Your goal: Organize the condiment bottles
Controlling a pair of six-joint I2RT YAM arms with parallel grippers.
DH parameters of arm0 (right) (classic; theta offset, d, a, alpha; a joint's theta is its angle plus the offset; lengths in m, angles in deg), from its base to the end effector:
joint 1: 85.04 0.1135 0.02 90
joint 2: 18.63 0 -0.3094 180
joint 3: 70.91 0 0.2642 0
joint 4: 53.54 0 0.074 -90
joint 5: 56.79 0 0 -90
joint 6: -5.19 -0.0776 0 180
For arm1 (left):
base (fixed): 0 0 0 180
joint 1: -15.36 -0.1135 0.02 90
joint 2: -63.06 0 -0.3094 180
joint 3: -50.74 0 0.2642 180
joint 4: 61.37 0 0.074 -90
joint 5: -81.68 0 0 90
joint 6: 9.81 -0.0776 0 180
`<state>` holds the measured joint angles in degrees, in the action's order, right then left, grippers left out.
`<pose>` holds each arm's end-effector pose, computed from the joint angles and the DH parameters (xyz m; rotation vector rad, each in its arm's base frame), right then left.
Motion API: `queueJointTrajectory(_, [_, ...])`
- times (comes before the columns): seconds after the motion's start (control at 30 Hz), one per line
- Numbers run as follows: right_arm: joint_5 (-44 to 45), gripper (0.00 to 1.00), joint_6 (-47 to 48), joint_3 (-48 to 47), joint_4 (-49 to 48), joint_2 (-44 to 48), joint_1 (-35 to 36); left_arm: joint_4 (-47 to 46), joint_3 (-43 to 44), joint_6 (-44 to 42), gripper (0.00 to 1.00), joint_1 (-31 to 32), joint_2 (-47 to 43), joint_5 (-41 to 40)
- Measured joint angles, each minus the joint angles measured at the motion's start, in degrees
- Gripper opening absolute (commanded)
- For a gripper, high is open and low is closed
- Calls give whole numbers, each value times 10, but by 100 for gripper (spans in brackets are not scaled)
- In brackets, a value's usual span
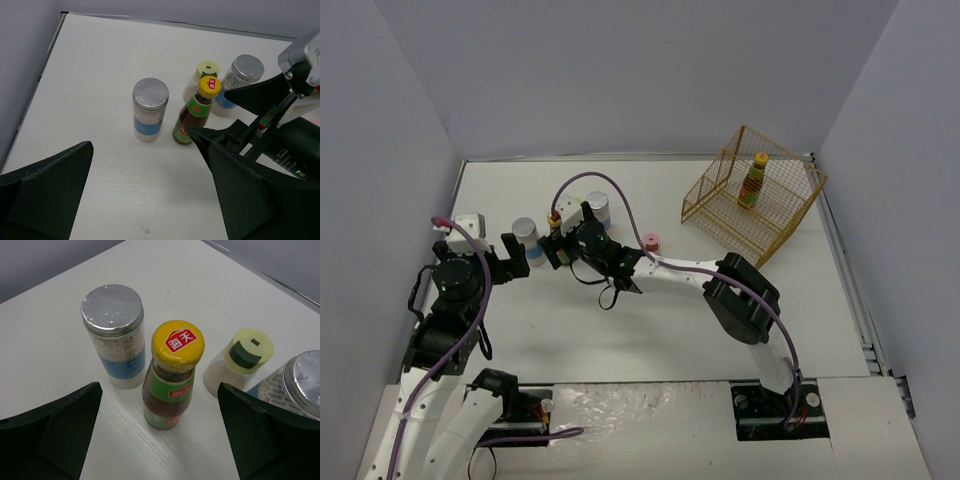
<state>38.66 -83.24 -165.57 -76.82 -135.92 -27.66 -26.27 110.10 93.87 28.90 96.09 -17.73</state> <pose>0.3064 0.4651 0.2885 -0.7201 1.4306 0.6899 0.1451 -0.0219 0.3764 -0.1236 1.7219 -0.2097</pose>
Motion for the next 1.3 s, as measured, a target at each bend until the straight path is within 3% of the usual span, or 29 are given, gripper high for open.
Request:
queueJointTrajectory(0.37, [36, 79, 4, -70, -24, -67, 0, 1, 0, 0, 97, 0, 5, -11])
queueJointTrajectory(0.63, [38, 58, 10, -92, -23, -101, -4, 1, 0, 0, 97, 0, 6, -10])
queueJointTrajectory(0.87, [41, 19, 13, -92, -30, -103, -10, 1, -1, 0, 97, 0, 7, -8])
queueJointTrajectory(1.0, [44, 4, 13, -71, -47, -96, -11, 1, -1, 0, 97, 0, 9, -4])
queueJointTrajectory(1.07, [45, 0, 13, -51, -53, -82, -12, 0, -2, 0, 97, 0, 12, 1])
queueJointTrajectory(1.3, [47, 0, 13, 64, -2, 26, -11, -4, -5, 0, 97, 0, 28, 29])
